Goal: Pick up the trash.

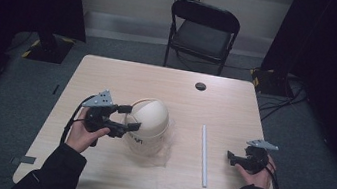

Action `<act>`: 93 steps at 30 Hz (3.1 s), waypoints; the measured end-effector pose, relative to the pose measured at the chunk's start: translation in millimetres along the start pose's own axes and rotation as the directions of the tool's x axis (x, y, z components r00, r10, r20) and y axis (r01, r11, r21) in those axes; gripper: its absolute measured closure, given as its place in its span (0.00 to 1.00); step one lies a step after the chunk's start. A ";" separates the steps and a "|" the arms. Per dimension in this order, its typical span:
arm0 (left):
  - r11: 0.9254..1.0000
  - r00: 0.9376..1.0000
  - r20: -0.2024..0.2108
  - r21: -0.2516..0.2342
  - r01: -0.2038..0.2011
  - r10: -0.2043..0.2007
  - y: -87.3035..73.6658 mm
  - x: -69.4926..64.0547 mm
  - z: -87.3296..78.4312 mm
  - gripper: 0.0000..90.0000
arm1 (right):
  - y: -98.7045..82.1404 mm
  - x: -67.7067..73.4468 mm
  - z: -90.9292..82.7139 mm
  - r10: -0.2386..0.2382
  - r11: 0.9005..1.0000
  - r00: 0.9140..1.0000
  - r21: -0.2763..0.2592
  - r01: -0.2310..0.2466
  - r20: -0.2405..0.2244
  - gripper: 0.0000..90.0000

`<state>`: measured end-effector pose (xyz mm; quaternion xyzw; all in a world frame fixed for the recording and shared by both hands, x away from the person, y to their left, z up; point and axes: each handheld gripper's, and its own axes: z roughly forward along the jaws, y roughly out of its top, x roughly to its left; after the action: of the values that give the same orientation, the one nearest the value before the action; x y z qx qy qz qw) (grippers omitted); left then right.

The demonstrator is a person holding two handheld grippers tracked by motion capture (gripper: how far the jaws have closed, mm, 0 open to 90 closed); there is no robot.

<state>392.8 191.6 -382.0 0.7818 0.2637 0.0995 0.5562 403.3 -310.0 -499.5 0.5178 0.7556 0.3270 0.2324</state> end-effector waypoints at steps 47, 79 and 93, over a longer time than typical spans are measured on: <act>0.996 0.989 -0.142 -0.061 -0.059 0.050 10.2 -29.5 11.7 0.24 | 0.0 0.0 0.0 0.000 1.000 1.000 0.000 0.000 0.000 0.13; 0.995 0.939 -0.334 -0.081 0.051 -0.076 -48.0 1.3 -74.7 0.26 | 14.1 12.1 -17.5 -0.004 0.997 1.000 -0.073 0.005 0.016 0.37; 0.967 0.861 -0.486 0.110 0.230 -0.149 -131.1 26.6 -72.6 0.27 | 55.4 55.2 -21.3 -0.056 0.987 0.995 -0.152 0.044 -0.080 0.48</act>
<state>343.0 296.6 -480.3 0.7469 0.4746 0.2102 0.4157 403.8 -249.9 -445.1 0.4656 0.7508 0.3983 0.2468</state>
